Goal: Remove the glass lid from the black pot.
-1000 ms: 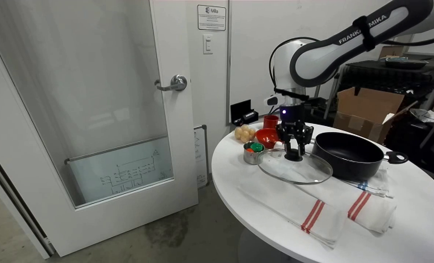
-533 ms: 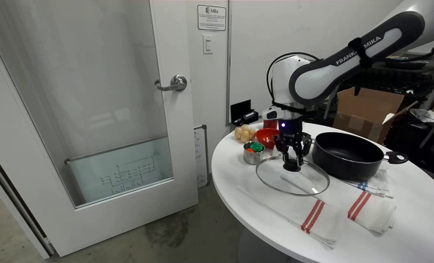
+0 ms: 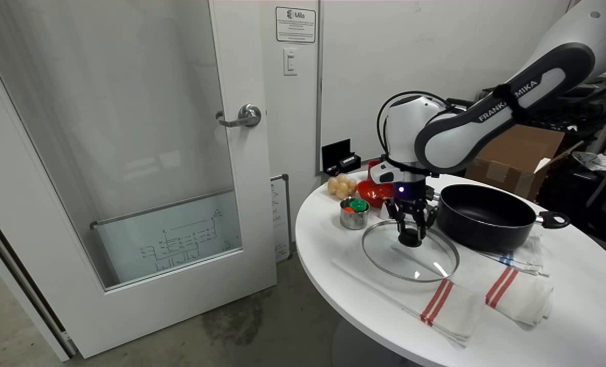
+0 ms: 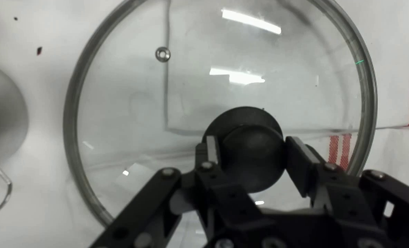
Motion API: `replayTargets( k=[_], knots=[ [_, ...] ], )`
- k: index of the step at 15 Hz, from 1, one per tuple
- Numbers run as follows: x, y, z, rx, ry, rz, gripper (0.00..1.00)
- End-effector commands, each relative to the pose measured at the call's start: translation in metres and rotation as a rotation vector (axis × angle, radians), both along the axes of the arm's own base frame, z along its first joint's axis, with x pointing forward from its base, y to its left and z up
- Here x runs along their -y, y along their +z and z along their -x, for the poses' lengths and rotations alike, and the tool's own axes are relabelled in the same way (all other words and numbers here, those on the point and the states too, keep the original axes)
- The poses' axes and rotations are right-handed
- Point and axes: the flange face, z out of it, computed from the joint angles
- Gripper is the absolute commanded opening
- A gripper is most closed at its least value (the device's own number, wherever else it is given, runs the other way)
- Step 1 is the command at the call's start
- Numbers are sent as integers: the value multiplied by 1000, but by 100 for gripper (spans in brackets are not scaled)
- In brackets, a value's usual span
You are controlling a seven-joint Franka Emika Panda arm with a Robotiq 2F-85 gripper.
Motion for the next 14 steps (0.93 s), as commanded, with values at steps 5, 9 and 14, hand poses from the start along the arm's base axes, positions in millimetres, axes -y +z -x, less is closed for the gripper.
replayTargets(
  k=[5,9,14],
  knots=[
    [2,-7,17,2,39,20,25],
    [4,-7,17,4,34,20,25],
    [4,2,16,-1,27,21,97]
  ],
)
